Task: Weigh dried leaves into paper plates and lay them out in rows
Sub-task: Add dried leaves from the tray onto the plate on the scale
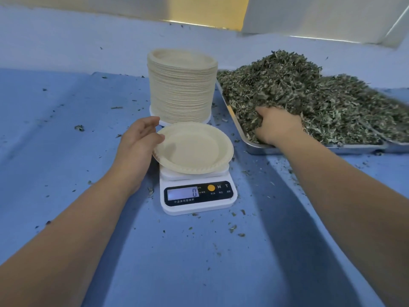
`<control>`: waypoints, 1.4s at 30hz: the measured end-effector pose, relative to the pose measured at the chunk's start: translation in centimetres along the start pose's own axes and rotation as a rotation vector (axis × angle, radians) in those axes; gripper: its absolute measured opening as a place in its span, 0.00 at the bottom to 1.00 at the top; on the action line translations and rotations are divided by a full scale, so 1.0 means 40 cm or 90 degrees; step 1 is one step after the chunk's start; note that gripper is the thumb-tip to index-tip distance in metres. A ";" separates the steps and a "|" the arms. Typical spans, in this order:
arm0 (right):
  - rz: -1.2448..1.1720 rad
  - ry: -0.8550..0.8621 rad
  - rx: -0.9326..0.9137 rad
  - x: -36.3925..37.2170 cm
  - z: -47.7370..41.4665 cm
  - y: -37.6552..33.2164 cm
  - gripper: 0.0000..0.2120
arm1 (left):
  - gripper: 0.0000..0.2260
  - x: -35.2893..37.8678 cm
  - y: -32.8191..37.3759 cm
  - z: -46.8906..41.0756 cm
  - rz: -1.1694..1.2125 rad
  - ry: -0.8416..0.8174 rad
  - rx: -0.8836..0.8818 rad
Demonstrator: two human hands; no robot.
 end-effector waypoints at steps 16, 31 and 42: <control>-0.064 0.233 -0.102 -0.172 0.022 -0.080 0.18 | 0.18 -0.008 -0.006 -0.007 0.040 0.025 0.008; -0.126 0.218 -0.119 -0.073 -0.024 -0.055 0.15 | 0.19 -0.006 -0.003 0.002 0.050 0.031 -0.009; -0.117 0.234 -0.137 -0.100 -0.033 -0.042 0.13 | 0.18 -0.001 0.009 0.009 0.031 0.029 0.000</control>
Point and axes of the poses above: each hand's wrist, its own z-axis away from the middle knuckle, its own x-axis out of the palm, y = z × x, the point moved 8 cm from there along -z, towards the middle knuckle, and after that the axes turned 6 degrees about -x, right-handed, at the moved point
